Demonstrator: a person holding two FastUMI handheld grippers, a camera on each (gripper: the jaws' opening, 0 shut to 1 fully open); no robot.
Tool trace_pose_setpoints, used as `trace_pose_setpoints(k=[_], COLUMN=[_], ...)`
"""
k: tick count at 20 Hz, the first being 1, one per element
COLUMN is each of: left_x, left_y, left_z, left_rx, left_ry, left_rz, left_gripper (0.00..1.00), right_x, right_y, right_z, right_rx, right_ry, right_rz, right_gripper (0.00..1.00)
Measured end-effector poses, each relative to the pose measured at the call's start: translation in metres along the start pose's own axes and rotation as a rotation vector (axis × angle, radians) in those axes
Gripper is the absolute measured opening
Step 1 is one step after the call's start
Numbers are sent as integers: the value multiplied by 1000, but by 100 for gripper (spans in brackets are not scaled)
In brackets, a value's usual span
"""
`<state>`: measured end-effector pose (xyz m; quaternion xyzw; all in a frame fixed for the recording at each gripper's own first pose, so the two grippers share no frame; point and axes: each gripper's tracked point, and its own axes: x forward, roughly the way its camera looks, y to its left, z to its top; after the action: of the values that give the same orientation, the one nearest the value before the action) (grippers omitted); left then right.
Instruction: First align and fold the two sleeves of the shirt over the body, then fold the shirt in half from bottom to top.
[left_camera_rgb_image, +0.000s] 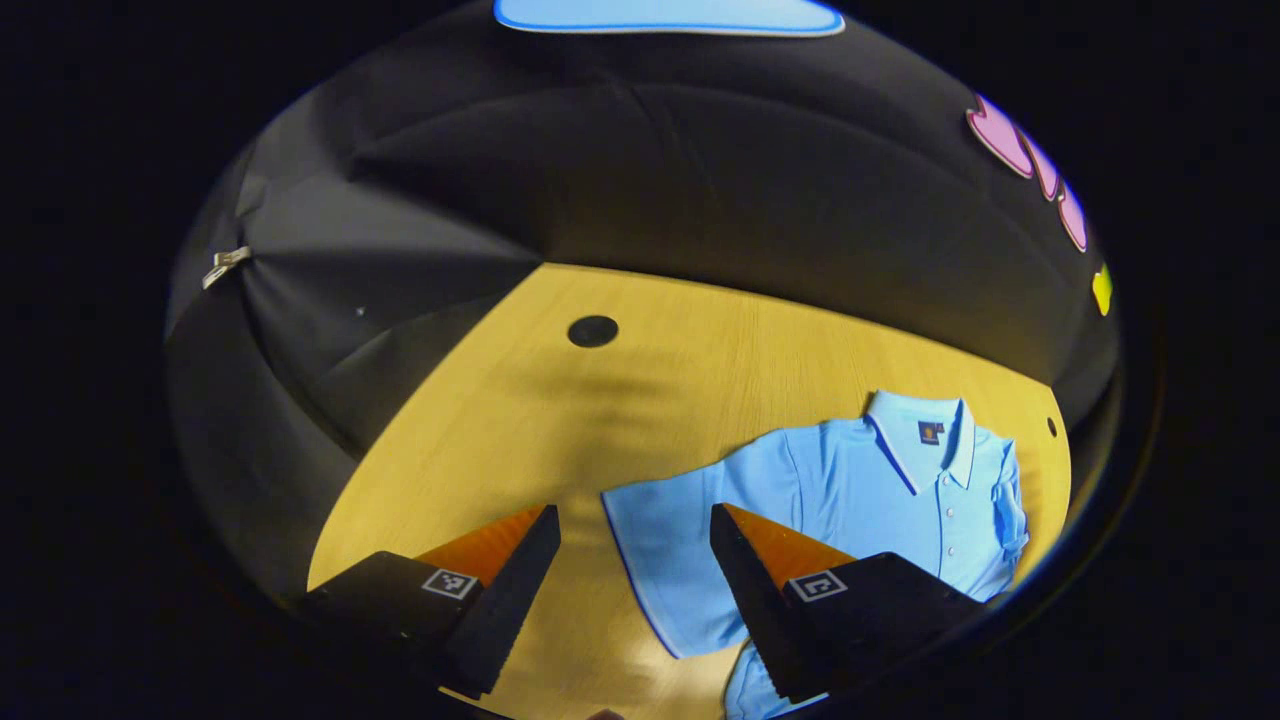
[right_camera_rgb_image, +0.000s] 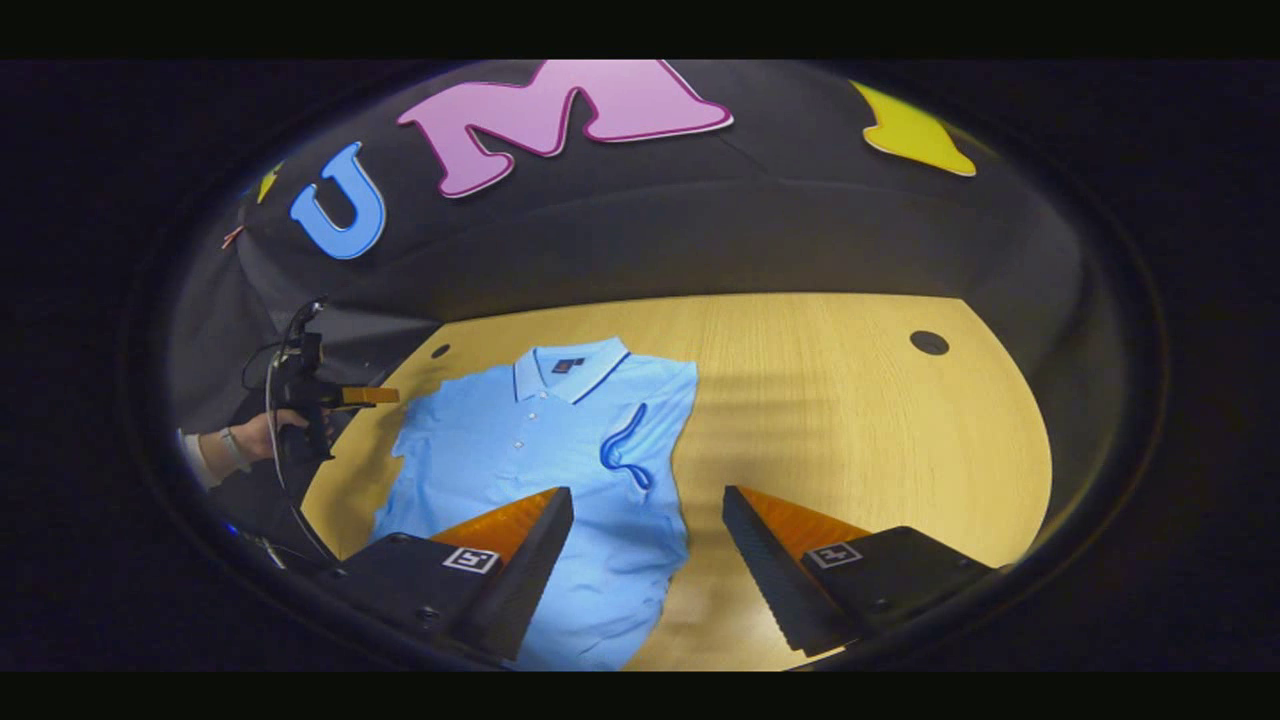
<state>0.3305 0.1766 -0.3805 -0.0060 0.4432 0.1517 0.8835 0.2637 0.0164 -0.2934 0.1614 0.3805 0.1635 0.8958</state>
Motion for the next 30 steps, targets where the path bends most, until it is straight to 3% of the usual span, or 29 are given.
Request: trace_pose_setpoints(k=[1, 2, 5, 8, 11, 14, 16, 18, 23, 26, 30], left_x=[10, 15, 30, 25, 21, 20, 6, -12, -53, -34, -46], left_y=[-2, -7, -3, -6, -23, -37, -44, -72, -151, -159, -162], left_z=[-8, -17, -29, -26, -23, -24, -7, 6, 3, -38, -38], left_rx=[0, -12, 3, 2, 26, 7, -8, 2, 103, 156, 179], left_ry=[35, 70, 101, 96, 76, 72, 14, -33, -28, 99, 69], left_rz=[-4, -15, 3, 1, 1, -31, -75, -185, -437, -410, -397], left_gripper=[100, 92, 98, 83, 12, 7, 7, 7, 6, 8, 89], right_x=[-1, -1, 3, 7, 4, -3, -4, -5, -8, -13, -19], right_y=[2, 3, 10, 13, 6, 11, 9, 8, 15, 16, 14], right_z=[-2, -1, 1, -4, -4, -2, -3, -4, -7, -13, -28], right_rx=[12, 18, 24, 28, 23, 16, 15, 18, 36, 17, 28], right_ry=[5, 4, -2, 19, 23, 19, 17, 12, 7, 12, 25], right_rz=[7, 13, 31, 34, 55, 60, 54, 50, 55, 45, 31], right_gripper=[95, 95, 95, 95, 95, 95, 95, 95, 95, 95, 95])
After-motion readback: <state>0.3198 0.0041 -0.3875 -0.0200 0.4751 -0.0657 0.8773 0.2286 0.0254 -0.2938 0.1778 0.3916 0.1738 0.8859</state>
